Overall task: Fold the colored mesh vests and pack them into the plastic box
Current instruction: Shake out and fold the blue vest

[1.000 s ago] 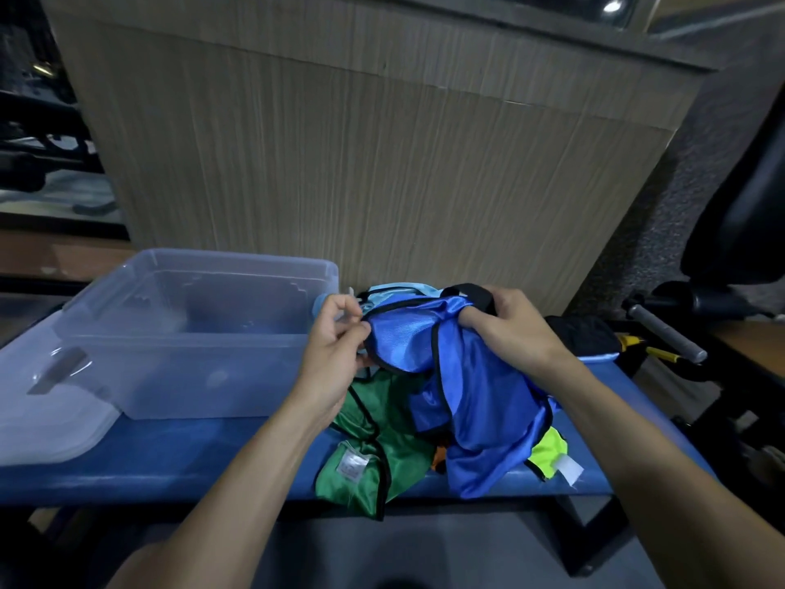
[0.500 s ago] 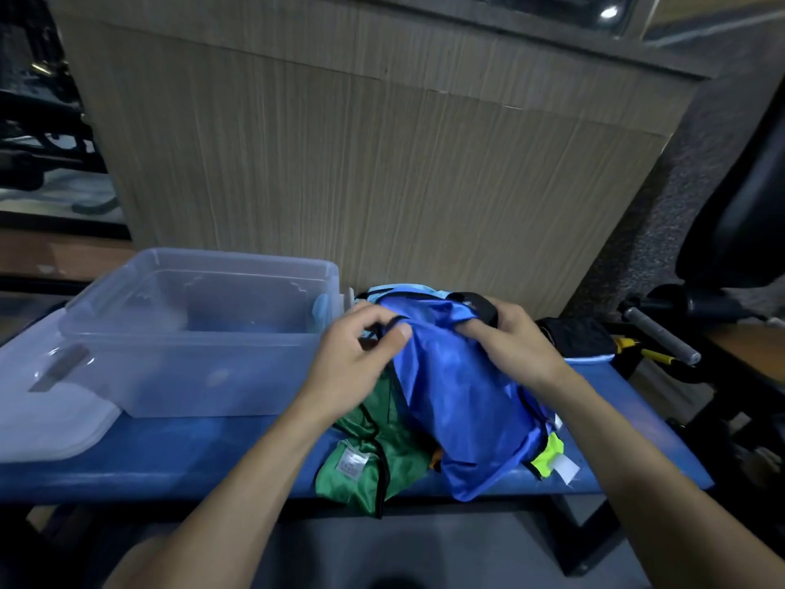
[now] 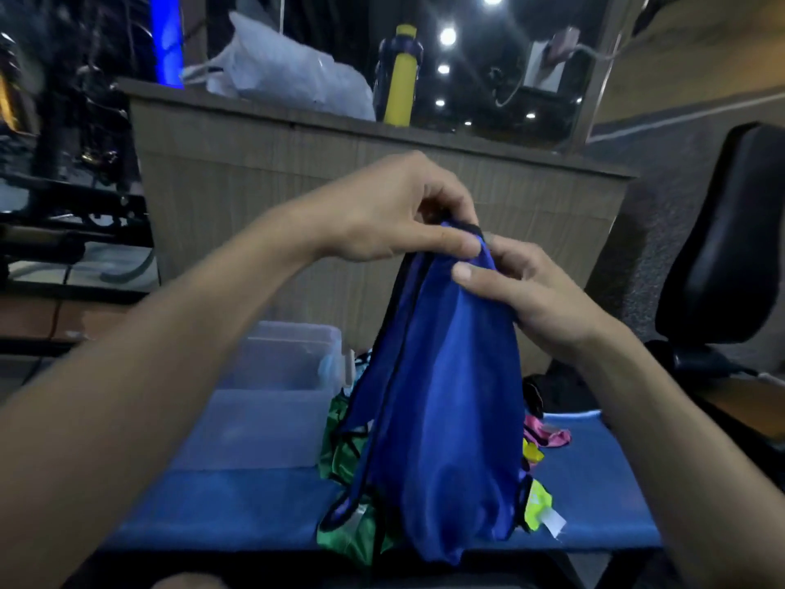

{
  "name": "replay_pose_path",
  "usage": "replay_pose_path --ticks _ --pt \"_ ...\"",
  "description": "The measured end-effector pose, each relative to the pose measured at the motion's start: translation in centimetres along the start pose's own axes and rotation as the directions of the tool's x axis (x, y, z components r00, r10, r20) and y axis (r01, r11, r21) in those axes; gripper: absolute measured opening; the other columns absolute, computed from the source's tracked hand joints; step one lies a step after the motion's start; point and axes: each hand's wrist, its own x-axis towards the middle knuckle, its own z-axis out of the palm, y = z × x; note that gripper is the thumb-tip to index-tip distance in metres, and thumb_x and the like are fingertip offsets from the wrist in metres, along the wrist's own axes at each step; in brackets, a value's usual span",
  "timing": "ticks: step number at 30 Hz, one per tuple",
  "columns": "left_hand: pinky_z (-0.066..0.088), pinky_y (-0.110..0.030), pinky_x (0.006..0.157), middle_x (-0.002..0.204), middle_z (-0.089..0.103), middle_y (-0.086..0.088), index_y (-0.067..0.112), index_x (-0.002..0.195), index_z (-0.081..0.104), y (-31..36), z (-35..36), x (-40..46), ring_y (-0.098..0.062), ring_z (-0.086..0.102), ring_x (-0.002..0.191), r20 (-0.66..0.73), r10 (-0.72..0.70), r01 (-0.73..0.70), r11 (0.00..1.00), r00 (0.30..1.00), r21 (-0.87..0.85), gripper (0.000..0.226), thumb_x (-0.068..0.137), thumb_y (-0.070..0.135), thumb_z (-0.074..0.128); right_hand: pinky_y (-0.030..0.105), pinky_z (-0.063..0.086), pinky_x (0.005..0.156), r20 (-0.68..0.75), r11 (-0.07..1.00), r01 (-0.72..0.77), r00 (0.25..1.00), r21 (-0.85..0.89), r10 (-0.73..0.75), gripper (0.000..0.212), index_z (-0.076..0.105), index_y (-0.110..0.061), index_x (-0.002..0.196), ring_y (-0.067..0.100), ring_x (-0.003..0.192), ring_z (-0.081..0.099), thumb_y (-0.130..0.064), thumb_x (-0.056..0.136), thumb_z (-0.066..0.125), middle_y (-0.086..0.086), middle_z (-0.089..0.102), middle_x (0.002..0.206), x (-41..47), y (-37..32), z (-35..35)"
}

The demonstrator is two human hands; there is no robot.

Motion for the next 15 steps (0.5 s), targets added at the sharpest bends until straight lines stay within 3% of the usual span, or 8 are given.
replay_pose_path --ticks 2,5,7,10,12,15 --pt "0.053 -0.034 0.078 0.091 0.072 0.0 0.015 0.096 0.075 1.5 -1.2 0.6 -0.015 0.067 0.085 0.027 0.016 -0.017 0.999 1.0 0.042 0.019 0.097 0.032 0.068 0.035 0.053 0.095 -0.001 0.992 0.013 1.0 0.124 -0.013 0.034 0.072 -0.006 0.111 0.022 0.104 0.068 -0.031 0.087 0.071 0.01 0.072 0.11 0.0 -1.2 0.0" --pt "0.049 -0.024 0.07 0.084 0.071 -0.005 0.008 0.09 0.073 2.9 -1.8 0.7 -0.01 0.062 0.076 0.02 0.002 -0.002 1.0 1.0 0.009 0.026 0.101 0.03 0.062 0.034 0.05 0.094 -0.049 0.976 0.045 0.998 0.215 -0.035 0.056 0.065 0.009 0.112 0.027 0.104 0.062 -0.037 0.081 0.072 0.021 0.064 0.111 0.3 -2.8 -0.1" --pt "0.043 -0.027 0.065 0.075 0.064 -0.009 0.004 0.084 0.069 3.2 -1.8 0.4 -0.011 0.053 0.068 -0.016 -0.048 0.048 0.999 0.999 -0.007 0.032 0.103 0.028 0.06 0.03 0.05 0.086 -0.062 0.974 0.058 0.997 0.218 -0.046 0.045 0.066 0.004 0.098 0.022 0.094 0.063 -0.036 0.08 0.073 0.018 0.065 0.101 0.6 -3.7 -0.3" --pt "0.034 -0.03 0.063 0.073 0.051 -0.006 -0.004 0.085 0.064 3.0 -1.4 -0.4 -0.014 0.042 0.067 -0.04 -0.148 0.143 0.984 0.988 -0.108 0.036 0.104 0.025 0.056 0.028 0.047 0.074 -0.108 0.983 0.065 0.993 0.172 -0.047 0.024 0.068 -0.016 0.068 0.015 0.077 0.061 -0.037 0.078 0.076 0.006 0.066 0.079 1.2 -4.6 -0.6" --pt "0.037 -0.024 0.062 0.075 0.052 -0.004 -0.004 0.087 0.065 2.6 -1.0 -1.1 -0.01 0.043 0.067 -0.053 -0.201 0.184 0.957 0.978 -0.225 0.031 0.104 0.02 0.055 0.027 0.046 0.068 -0.118 0.992 0.078 0.991 0.096 -0.066 0.022 0.071 -0.018 0.069 0.016 0.075 0.06 -0.036 0.08 0.078 0.006 0.066 0.077 1.4 -4.8 -0.6" --pt "0.042 -0.018 0.066 0.073 0.058 0.006 0.012 0.078 0.066 1.9 -0.5 -2.0 -0.004 0.05 0.067 -0.064 -0.277 0.235 0.9 0.959 -0.366 0.028 0.103 0.013 0.054 0.028 0.049 0.065 -0.086 0.993 0.081 0.992 -0.085 -0.088 0.018 0.075 -0.013 0.079 0.016 0.076 0.065 -0.031 0.083 0.075 0.005 0.07 0.08 1.7 -4.7 -0.4"
